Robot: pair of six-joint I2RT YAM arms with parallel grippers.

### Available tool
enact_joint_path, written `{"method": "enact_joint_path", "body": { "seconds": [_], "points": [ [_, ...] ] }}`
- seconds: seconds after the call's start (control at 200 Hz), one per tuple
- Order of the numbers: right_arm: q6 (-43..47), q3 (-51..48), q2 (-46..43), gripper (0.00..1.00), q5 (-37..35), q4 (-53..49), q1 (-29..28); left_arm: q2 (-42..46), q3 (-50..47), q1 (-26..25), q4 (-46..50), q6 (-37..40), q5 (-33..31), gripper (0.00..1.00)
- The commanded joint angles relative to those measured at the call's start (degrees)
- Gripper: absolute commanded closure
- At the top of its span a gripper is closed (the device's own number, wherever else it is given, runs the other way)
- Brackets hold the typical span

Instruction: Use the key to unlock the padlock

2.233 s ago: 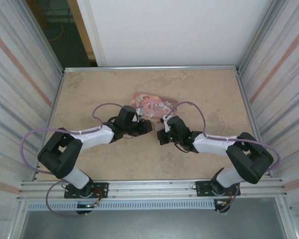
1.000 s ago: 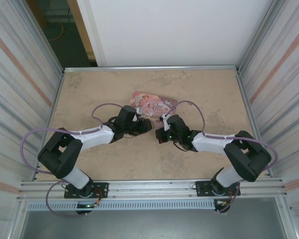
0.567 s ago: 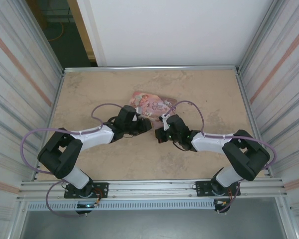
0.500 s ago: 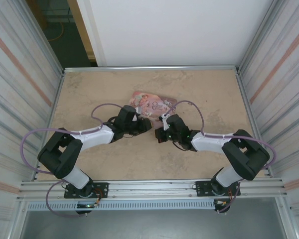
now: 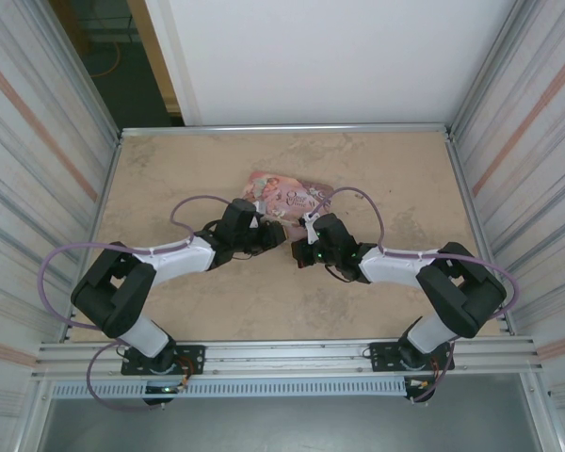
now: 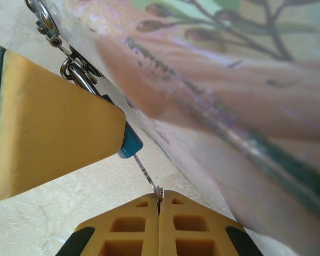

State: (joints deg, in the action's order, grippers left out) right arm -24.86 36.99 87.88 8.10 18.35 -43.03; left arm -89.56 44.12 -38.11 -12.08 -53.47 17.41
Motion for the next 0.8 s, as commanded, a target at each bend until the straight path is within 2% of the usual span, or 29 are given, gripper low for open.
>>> {"method": "enact_joint_path", "body": {
  "seconds": [0.0, 0.271, 0.491, 0.797],
  "points": [
    [2.4, 4.2, -0.5, 1.0, 4.7, 14.4, -1.2, 1.1, -0.1, -2.0, -5.4, -1.7, 6.5, 0.87],
    [1.9, 3.0, -0.9, 1.0, 3.9, 17.5, -2.0, 0.3, -0.1, -2.5, -6.4, -2.2, 6.7, 0.87],
    [2.9, 3.1, -2.6, 1.0, 2.5, 16.2, -2.2, -0.3, -0.3, -3.0, -5.3, -1.3, 6.0, 0.87],
    [1.8, 2.7, -2.8, 1.0, 4.3, 17.4, -2.2, -1.2, -0.8, -3.1, -7.3, -2.5, 6.5, 0.87]
  ]
}}
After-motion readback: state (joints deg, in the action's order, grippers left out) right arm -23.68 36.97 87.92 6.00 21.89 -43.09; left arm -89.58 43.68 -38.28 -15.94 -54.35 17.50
